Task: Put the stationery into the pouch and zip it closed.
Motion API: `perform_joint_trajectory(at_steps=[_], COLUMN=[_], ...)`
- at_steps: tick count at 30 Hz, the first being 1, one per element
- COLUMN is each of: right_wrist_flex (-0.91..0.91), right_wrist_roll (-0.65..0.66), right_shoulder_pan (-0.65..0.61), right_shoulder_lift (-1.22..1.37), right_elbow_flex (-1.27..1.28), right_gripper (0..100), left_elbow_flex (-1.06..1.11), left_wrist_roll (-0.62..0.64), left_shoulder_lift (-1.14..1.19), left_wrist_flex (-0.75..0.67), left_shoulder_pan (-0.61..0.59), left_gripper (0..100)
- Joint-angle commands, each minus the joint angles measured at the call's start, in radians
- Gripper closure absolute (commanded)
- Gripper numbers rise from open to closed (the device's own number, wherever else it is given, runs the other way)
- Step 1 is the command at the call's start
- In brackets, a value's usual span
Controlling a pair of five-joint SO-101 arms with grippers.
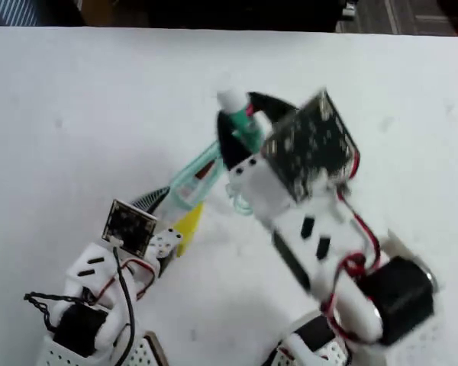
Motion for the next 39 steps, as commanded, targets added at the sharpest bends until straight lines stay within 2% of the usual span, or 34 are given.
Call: perform_joint_trajectory(at_steps=[1,4,8,13,18,21,24,35,39], right_wrist_flex=[0.002,-0.012,-0.058,-0.283,-0.530,-0.602,-0.661,-0.868,-0.878], right_wrist_roll=[0.002,-0.002,-0.117,-0.184,-0.233,-0.238,-0.239,-0.272,-0.273], right_shoulder_pan=[-0.139,-0.177,-0.148,-0.058,-0.065,-0.081,-0.082,-0.179,-0.177], right_shoulder_lift=[-0.008,0.002,-0.018,-0.104,-0.166,-0.165,-0.151,0.071,0.110], right_elbow_flex=[-0.048,-0.009,0.115,0.373,0.597,0.657,0.692,0.686,0.687], right_gripper=[98.2,98.2,98.2,98.2,98.2,98.2,98.2,98.2,98.2], left_elbow_flex=[-0.020,-0.021,-0.025,-0.028,-0.035,-0.037,-0.048,-0.052,-0.052], left_wrist_roll=[-0.003,-0.003,-0.002,-0.002,0.000,0.012,0.058,0.063,0.063], left_shoulder_lift=[0.002,0.002,0.001,0.001,0.001,0.001,0.001,0.001,0.001], left_wrist_flex=[0.008,0.008,0.006,-0.005,-0.006,-0.008,-0.008,-0.008,-0.008], left_shoulder_pan=[0.019,0.018,0.007,-0.042,-0.059,-0.082,-0.102,-0.114,-0.114], left_gripper=[78,78,78,78,78,78,78,78,78])
